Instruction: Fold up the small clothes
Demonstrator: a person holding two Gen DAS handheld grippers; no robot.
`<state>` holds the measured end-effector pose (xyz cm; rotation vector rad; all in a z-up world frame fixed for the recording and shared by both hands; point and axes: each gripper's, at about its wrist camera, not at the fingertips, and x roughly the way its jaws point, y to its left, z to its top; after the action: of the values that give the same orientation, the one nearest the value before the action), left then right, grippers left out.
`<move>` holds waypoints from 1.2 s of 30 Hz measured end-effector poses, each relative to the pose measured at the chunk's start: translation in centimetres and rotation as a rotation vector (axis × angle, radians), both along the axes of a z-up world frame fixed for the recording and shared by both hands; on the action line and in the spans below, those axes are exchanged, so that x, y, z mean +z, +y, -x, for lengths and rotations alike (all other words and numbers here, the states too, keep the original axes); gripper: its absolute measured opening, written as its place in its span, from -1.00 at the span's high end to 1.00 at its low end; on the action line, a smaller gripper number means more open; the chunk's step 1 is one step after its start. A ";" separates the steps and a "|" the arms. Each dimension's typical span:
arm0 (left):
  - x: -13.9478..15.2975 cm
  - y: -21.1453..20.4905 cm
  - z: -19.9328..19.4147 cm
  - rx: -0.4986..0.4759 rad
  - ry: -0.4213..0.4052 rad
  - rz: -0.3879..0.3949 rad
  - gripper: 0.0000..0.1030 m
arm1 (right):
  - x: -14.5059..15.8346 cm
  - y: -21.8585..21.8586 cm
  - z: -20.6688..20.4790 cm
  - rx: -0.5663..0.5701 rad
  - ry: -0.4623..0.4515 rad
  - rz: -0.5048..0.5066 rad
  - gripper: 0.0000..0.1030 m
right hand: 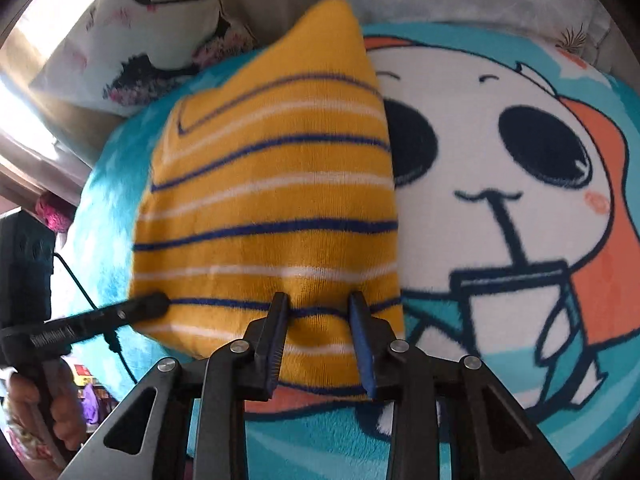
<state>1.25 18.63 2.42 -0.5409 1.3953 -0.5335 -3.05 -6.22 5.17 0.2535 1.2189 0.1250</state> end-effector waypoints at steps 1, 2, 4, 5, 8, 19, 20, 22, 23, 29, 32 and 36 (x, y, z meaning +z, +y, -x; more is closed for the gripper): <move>0.1 0.1 0.0 0.004 -0.001 0.005 0.91 | 0.1 0.4 -0.1 0.011 0.000 0.021 0.29; 0.3 0.0 0.1 0.002 -0.009 0.002 0.91 | 0.4 0.7 -0.2 0.030 0.002 0.041 0.27; 0.9 0.3 0.5 -0.008 -0.039 -0.023 0.90 | 1.5 0.9 -0.4 0.059 -0.010 0.066 0.27; 1.1 0.4 0.7 -0.009 -0.050 -0.039 0.89 | 2.4 0.8 -0.4 0.061 -0.029 0.066 0.27; 0.7 0.9 0.8 0.010 -0.035 -0.042 0.83 | 5.2 0.8 -0.5 0.063 -0.103 0.026 0.27; 1.3 2.1 2.1 0.057 -0.057 -0.058 0.62 | 4.6 9.3 -7.3 0.246 -0.168 0.052 0.50; 1.6 2.4 2.4 0.059 -0.069 -0.065 0.57 | 3.8 10.3 -8.4 0.283 -0.147 0.072 0.50; 2.4 2.9 2.9 0.072 -0.105 -0.092 0.47 | 1.7 12.4 -10.3 0.330 -0.089 0.112 0.50; 2.8 3.3 3.2 0.081 -0.122 -0.111 0.38 | 1.3 12.8 -10.7 0.337 -0.083 0.120 0.50; 3.8 6.1 4.4 0.163 -0.169 -0.166 0.25 | 0.8 13.4 -11.7 0.343 -0.086 0.129 0.45; 4.0 7.1 4.6 0.188 -0.174 -0.173 0.23 | 2.4 12.7 -10.9 0.347 -0.109 0.135 0.46; 4.2 6.5 4.4 0.165 -0.193 -0.187 0.21 | 6.1 10.5 -10.1 0.269 -0.219 0.115 0.46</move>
<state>-3.14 25.17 6.66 -0.4364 1.1907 -0.3094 7.06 4.32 11.26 -0.0257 1.0332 0.3070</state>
